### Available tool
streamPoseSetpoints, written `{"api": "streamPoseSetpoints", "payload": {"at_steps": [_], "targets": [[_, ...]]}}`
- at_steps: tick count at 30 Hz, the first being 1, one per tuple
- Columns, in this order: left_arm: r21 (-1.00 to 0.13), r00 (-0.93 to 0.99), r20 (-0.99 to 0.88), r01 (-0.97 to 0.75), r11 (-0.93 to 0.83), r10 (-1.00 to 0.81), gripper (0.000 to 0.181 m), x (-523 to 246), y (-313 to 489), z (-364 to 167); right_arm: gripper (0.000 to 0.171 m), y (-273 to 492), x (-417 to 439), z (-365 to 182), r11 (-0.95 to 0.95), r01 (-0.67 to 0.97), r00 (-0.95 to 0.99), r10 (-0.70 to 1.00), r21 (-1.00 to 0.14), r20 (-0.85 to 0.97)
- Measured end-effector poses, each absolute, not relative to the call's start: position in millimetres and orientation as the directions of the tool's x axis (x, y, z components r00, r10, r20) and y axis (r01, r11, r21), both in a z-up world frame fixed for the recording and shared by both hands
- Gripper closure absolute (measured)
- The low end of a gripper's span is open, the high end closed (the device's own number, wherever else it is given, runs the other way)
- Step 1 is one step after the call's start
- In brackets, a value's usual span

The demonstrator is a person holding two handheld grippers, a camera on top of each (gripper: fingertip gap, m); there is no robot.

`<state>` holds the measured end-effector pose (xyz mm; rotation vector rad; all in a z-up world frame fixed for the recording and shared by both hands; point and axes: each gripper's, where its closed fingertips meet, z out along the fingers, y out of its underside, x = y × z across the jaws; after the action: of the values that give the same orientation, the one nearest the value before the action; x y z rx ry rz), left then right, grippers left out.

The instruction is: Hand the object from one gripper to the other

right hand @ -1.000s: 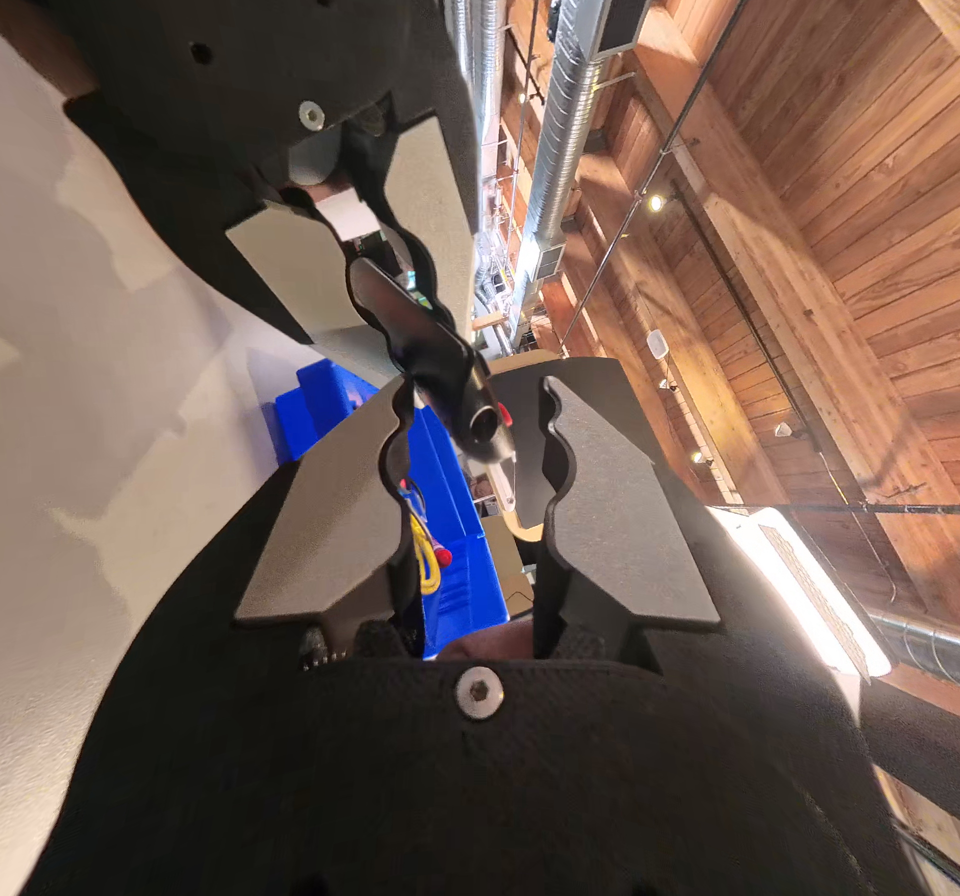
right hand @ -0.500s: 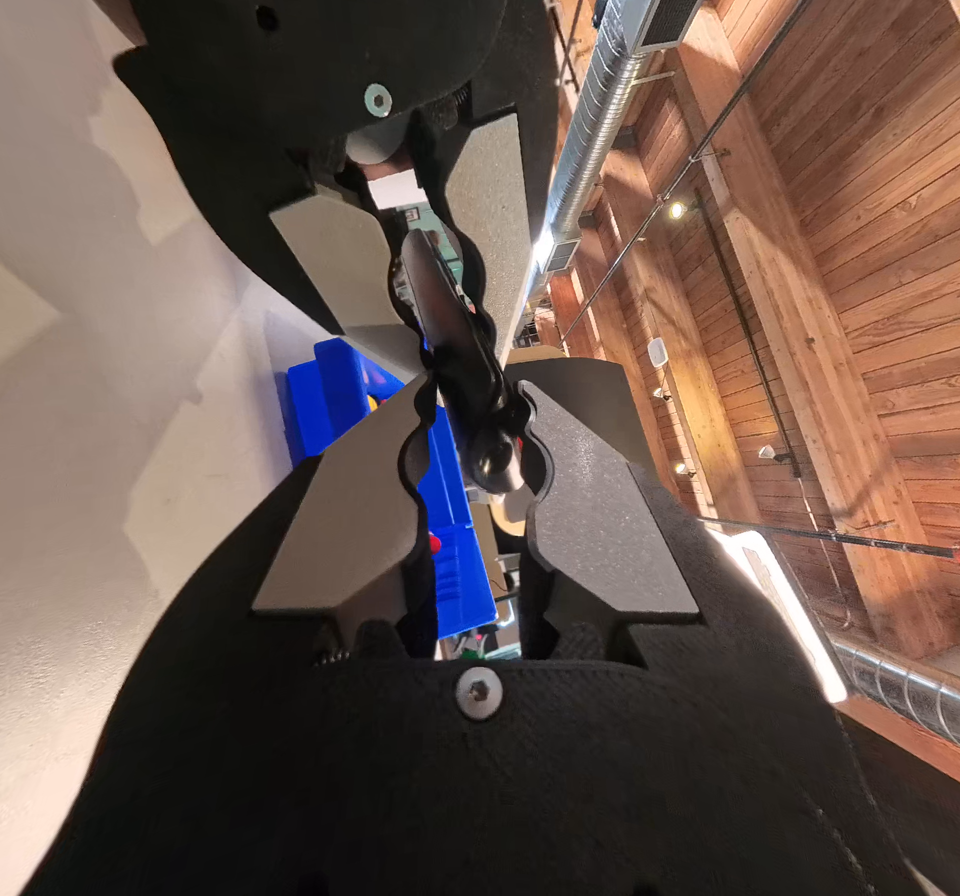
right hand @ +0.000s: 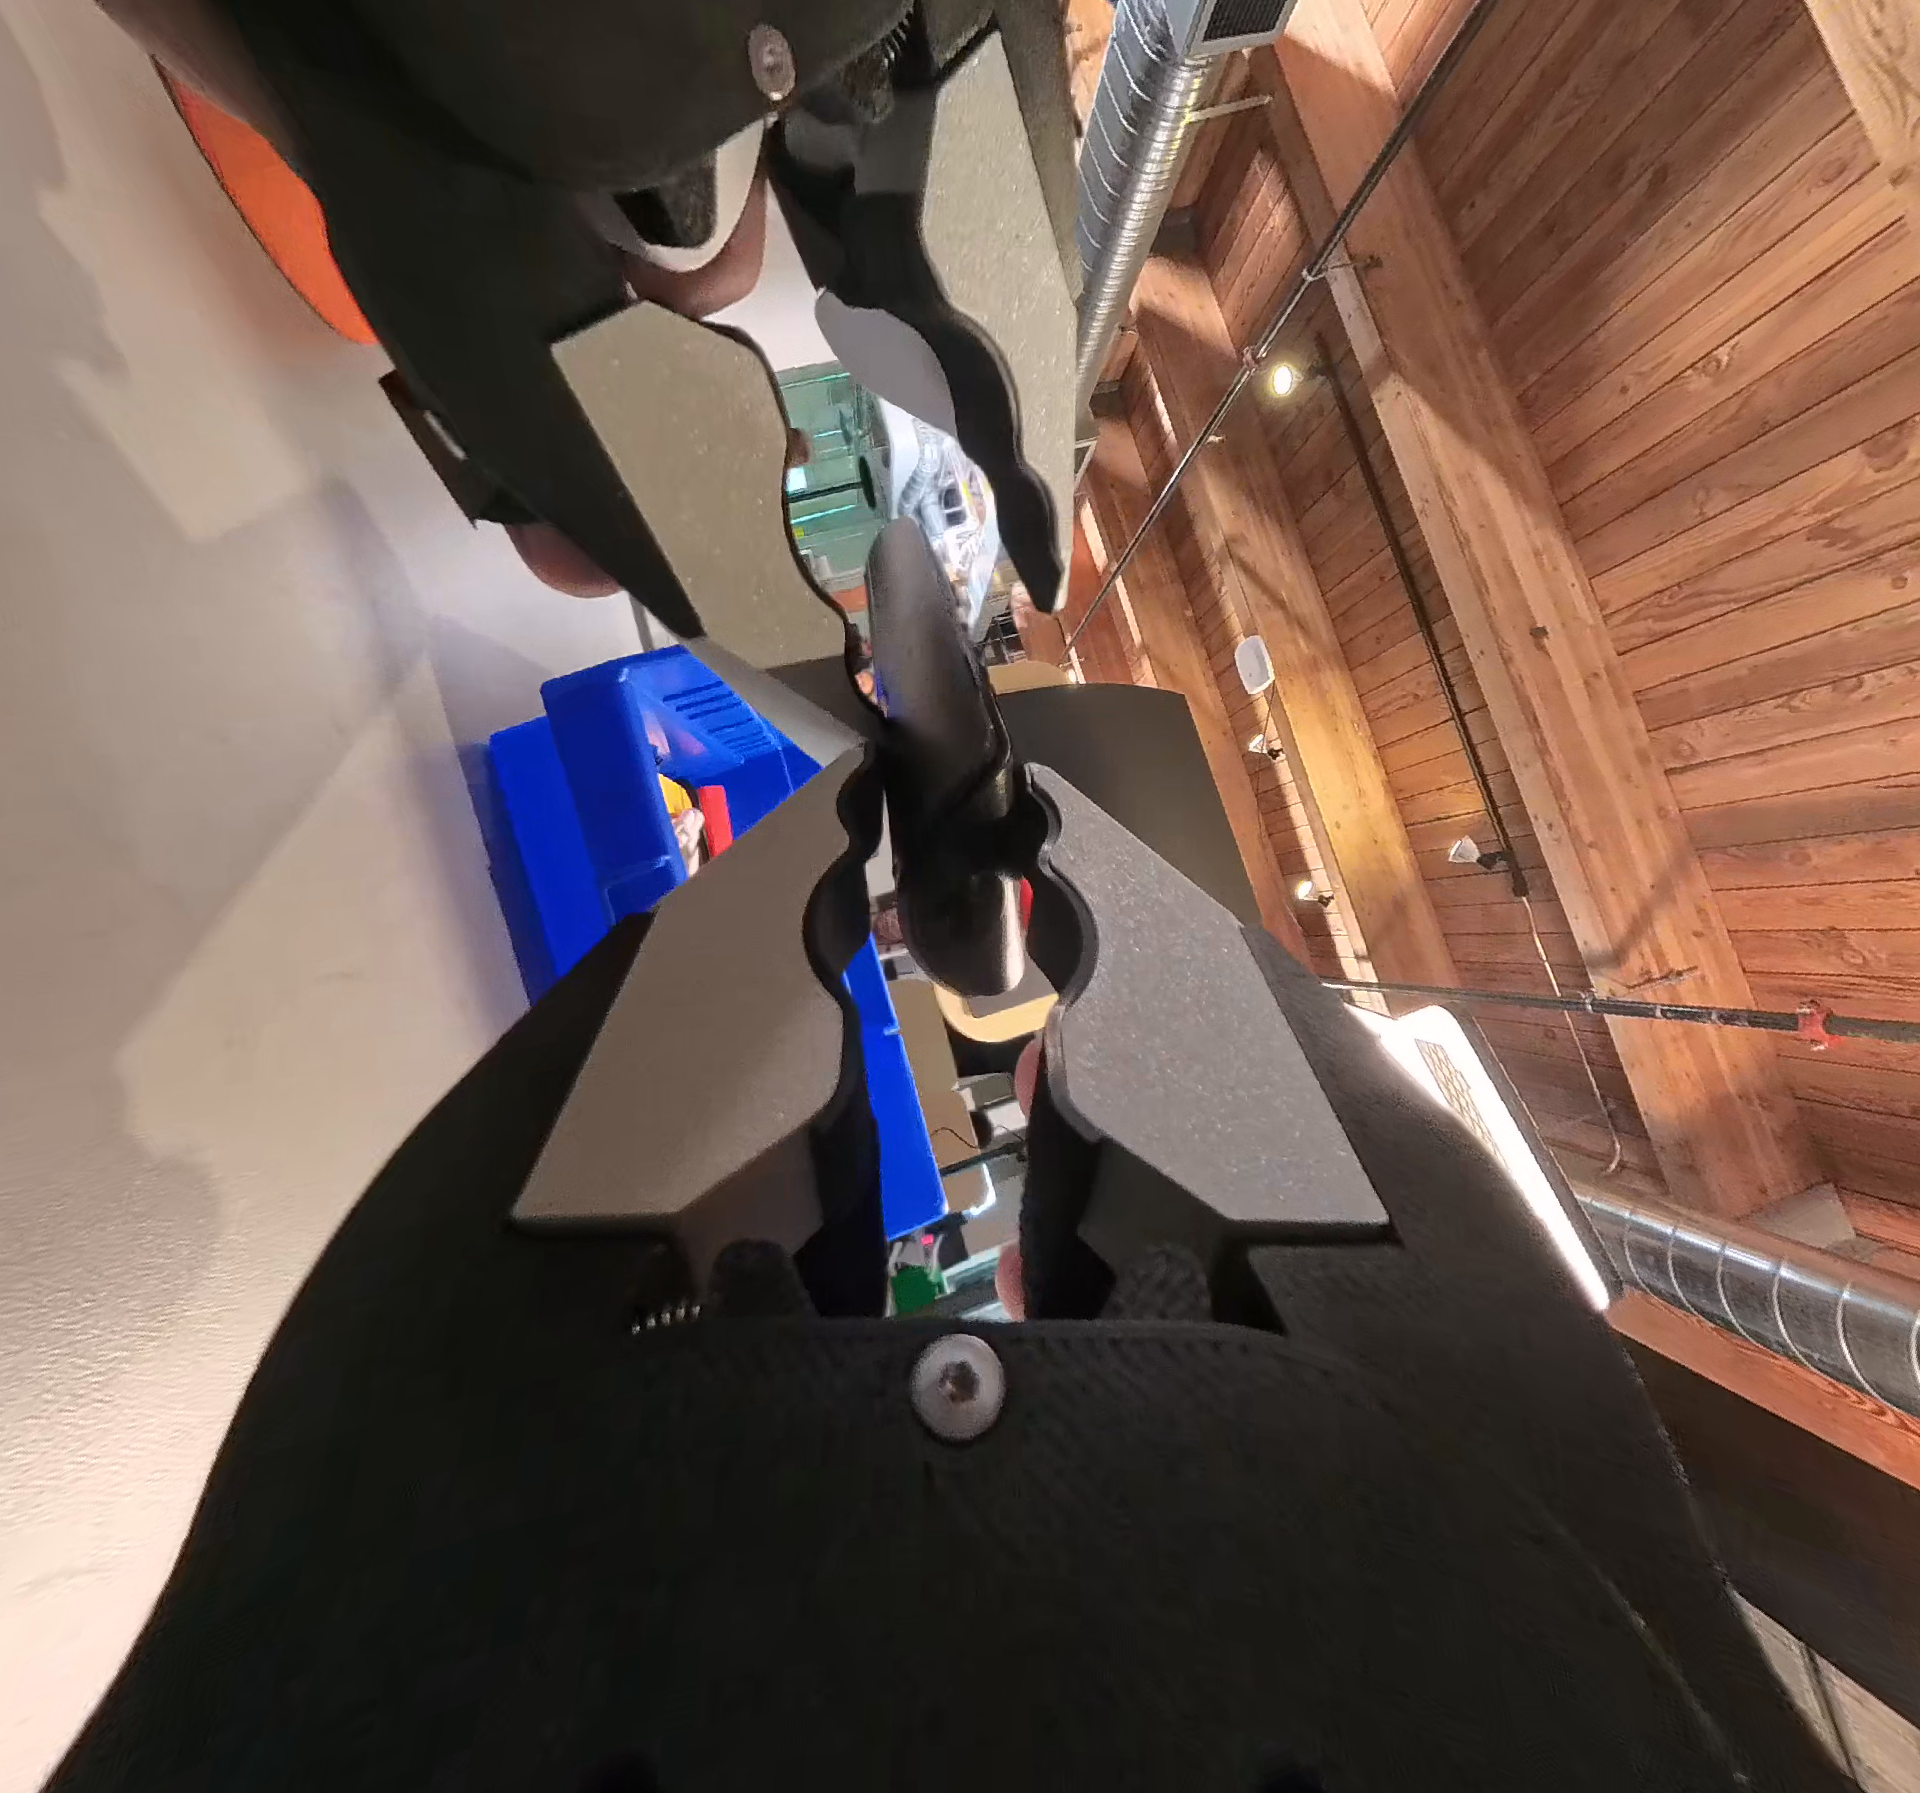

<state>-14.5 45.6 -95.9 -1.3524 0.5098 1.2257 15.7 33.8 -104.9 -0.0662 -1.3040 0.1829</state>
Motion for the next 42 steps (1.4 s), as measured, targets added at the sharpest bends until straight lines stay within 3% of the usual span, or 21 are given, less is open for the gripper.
{"api": "streamPoseSetpoints", "payload": {"at_steps": [8,12,16,19,22,24,27,30,32,36,42], "targets": [[-0.491,0.362,-0.832,-0.833,-0.255,0.420,0.118,-32.2,37.6,-89.2,0.147,37.5,22.9,-90.6,0.986,-0.095,0.334,0.163,-0.138,0.929],[-0.660,0.538,-0.705,-0.737,-0.148,0.462,0.116,-38.3,30.8,-79.1,0.147,38.9,33.4,-73.1,0.968,-0.150,0.396,0.247,-0.204,0.884],[-0.889,0.866,-0.357,-0.430,0.157,0.352,0.116,-36.4,20.6,-62.8,0.148,44.1,49.3,-51.6,0.897,-0.277,0.419,0.436,-0.345,0.796],[-0.943,0.998,-0.024,-0.042,0.331,0.057,0.116,-24.1,17.8,-55.5,0.149,45.4,59.5,-40.3,0.810,-0.388,0.379,0.576,-0.441,0.725],[-0.918,0.954,0.209,0.268,0.291,-0.216,0.110,-7.8,23.6,-60.2,0.148,41.0,64.1,-34.6,0.706,-0.479,0.297,0.690,-0.522,0.660],[-0.902,0.900,0.272,0.362,0.235,-0.340,0.106,6.9,25.7,-62.7,0.149,32.2,65.8,-32.7,0.610,-0.541,0.207,0.764,-0.579,0.611],[-0.881,0.838,0.296,0.425,0.209,-0.458,0.099,22.9,21.6,-58.5,0.148,13.8,69.8,-29.2,0.354,-0.635,-0.035,0.875,-0.687,0.483],[-0.839,0.784,0.273,0.477,0.260,-0.557,0.090,30.8,6.3,-41.7,0.148,-6.3,79.1,-26.9,0.042,-0.647,-0.350,0.871,-0.761,0.346],[-0.810,0.776,0.210,0.479,0.340,-0.594,0.097,35.3,-7.9,-28.7,0.148,-8.9,77.9,-27.3,-0.076,-0.606,-0.453,0.852,-0.792,0.265],[-0.779,0.804,0.108,0.434,0.452,-0.585,0.136,36.3,-25.1,-17.9,0.148,-7.7,74.0,-30.2,-0.180,-0.535,-0.549,0.817,-0.826,0.177],[-0.817,0.812,0.092,0.392,0.423,-0.576,0.137,45.9,-17.8,-24.8,0.148,-4.4,63.2,-38.3,-0.278,-0.410,-0.633,0.772,-0.869,0.052]]}}
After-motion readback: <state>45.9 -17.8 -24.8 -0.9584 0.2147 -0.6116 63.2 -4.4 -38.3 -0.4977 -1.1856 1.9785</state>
